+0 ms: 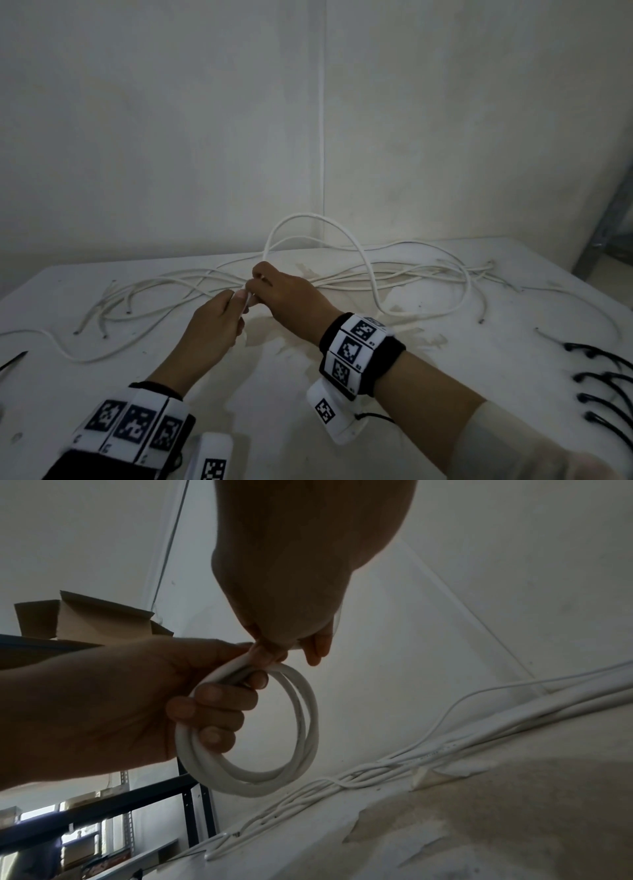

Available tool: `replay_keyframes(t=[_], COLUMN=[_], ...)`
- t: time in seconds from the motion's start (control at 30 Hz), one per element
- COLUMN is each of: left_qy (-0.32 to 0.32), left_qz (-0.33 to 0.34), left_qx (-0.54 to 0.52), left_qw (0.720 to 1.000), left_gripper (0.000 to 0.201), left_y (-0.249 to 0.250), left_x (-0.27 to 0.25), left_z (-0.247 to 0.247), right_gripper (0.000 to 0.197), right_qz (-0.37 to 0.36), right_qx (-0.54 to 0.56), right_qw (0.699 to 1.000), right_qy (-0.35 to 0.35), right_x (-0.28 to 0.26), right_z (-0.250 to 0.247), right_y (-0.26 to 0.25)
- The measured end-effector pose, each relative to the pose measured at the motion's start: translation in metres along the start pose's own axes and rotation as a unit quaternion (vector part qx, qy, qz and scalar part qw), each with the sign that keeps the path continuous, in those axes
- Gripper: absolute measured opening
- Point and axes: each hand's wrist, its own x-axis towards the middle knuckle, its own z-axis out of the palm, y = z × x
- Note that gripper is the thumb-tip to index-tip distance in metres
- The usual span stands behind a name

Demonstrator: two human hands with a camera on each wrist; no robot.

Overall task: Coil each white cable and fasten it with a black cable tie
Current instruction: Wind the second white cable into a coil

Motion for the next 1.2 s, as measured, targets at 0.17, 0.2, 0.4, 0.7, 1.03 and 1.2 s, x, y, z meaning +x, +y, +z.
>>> replay_keyframes(t=[0.17, 0.2, 0.4, 0.7, 1.03, 1.2], left_qy=[-0.002, -0.003, -0.025, -0.060, -0.104, -0.096], left_qz=[-0.008, -0.011, -0.051, -0.056, -0.051, -0.041], left_qx=[-0.019, -0.025, -0.053, -0.075, -0.245, -0.350], left_qw=[1.000, 1.000, 0.997, 0.994, 0.963, 0.931], left_gripper=[0.039, 0.038, 0.040, 0.037, 0.038, 0.039], left_y=[0.014, 0.016, 0.025, 0.045, 0.071, 0.079], left_x=[-0.003, -0.004, -0.006, -0.020, -0.027, -0.024], left_z=[0.002, 0.003, 0.005, 0.006, 0.001, -0.007], right_gripper=[0.030, 0.033, 0.025, 0.013, 0.029, 0.023], right_qz=[0.006, 0.005, 0.046, 0.055, 0.119, 0.161], right_qx=[0.024, 0.022, 0.023, 0.066, 0.147, 0.187], right_qw=[0.999, 1.000, 0.999, 0.995, 0.981, 0.969], right_qy=[0.022, 0.022, -0.003, 0.040, 0.038, 0.026], right_x=[-0.006, -0.007, -0.016, -0.029, -0.023, -0.018], right_z=[-0.015, -0.018, -0.027, -0.042, -0.063, -0.070], right_y=[-0.007, -0.008, -0.006, -0.004, 0.015, 0.019])
